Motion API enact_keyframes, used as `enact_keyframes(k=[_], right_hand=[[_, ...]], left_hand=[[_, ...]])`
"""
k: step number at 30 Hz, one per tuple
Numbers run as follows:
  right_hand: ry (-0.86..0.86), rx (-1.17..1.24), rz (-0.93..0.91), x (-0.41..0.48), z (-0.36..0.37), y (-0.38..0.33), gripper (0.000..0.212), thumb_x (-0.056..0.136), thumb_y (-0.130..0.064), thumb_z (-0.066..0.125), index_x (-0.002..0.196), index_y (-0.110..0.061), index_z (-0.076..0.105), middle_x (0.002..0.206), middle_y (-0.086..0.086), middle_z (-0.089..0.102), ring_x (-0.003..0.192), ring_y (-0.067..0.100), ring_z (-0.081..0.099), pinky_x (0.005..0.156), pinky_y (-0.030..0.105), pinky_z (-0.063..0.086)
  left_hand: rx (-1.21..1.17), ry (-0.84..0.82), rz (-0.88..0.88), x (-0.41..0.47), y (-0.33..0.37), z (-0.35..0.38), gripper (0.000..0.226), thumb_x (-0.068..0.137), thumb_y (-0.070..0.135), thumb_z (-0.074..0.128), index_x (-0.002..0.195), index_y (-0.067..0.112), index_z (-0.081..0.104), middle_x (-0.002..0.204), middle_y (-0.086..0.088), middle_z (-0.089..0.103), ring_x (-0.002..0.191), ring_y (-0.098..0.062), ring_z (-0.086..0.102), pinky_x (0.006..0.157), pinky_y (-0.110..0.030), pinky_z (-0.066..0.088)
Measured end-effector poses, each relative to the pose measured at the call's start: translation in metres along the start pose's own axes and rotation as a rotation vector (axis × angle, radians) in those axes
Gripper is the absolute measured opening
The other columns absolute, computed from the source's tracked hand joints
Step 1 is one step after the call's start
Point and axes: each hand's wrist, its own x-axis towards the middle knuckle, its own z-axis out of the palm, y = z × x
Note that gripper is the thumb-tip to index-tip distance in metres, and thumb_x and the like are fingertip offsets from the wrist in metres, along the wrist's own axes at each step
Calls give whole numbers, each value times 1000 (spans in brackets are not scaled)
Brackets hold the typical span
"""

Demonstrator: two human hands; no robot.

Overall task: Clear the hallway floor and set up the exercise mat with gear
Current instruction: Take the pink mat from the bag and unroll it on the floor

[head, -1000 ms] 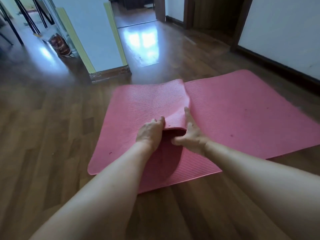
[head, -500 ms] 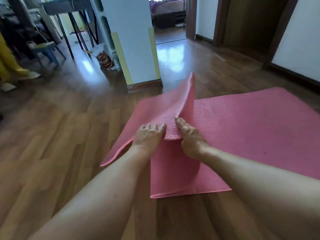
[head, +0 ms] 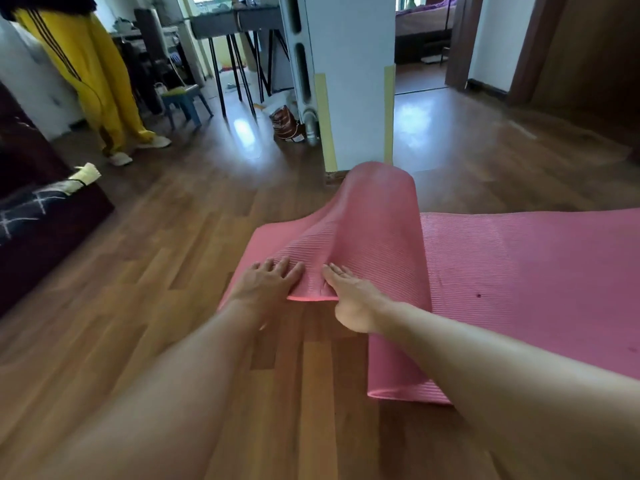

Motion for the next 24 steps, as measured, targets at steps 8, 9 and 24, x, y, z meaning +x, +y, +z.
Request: enact_keyframes(k=[8,9,24], right_hand=[[-64,-33,31,21,28,-28,66,97,-47,29,152,-18,4,160,3,-1,146,20,-4,119,43,4],[-61,-69,60,24,30,-30,65,98,-45,28,151,-17,3,160,4,-2,146,22,-5,118,44,4],[-160,-230,153,42,69,-36,65,99,-44,29,151,-17,2,159,5,-6,145,26,-11,118,46,-3]], left_hand=[[13,-188,-51,-32,-30,51,64,99,20,34,151,23,-4,160,-6,5,143,-29,23,111,-37,26],[26,-204,-55,-34,-32,56,63,99,19,33,151,24,-4,160,-5,5,143,-29,23,111,-38,25],[24,-404,-150,-43,-45,100,60,100,12,30,150,29,2,160,1,5,145,-32,13,117,-49,8]])
